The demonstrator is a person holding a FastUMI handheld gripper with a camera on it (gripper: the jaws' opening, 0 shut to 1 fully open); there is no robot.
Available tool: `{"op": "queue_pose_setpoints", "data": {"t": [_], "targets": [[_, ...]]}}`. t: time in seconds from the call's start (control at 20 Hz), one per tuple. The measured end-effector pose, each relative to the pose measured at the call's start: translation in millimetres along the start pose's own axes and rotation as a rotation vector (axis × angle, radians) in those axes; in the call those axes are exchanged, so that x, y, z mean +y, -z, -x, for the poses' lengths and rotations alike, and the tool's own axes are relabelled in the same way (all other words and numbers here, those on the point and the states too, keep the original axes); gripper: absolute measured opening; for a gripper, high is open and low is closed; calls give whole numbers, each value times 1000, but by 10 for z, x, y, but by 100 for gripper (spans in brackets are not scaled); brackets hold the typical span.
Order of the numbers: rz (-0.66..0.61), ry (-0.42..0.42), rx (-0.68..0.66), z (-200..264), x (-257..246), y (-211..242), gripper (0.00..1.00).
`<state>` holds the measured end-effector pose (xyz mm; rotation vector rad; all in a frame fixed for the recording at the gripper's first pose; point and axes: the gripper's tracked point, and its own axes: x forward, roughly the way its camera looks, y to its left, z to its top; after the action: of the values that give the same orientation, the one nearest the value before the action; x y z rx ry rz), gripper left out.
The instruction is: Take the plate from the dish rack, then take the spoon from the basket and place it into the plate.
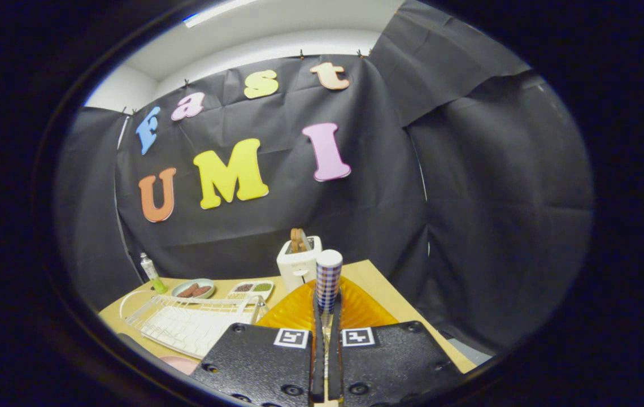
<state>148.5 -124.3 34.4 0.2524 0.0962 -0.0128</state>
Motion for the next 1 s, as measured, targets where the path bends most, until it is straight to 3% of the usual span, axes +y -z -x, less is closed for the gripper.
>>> {"op": "queue_pose_setpoints", "data": {"t": [0.2,0.6,1.0], "targets": [[35,-84,-21,437,542,4,8],[-23,-276,79,965,1573,779,8],[-22,-314,141,1066,2134,1780,8]]}}
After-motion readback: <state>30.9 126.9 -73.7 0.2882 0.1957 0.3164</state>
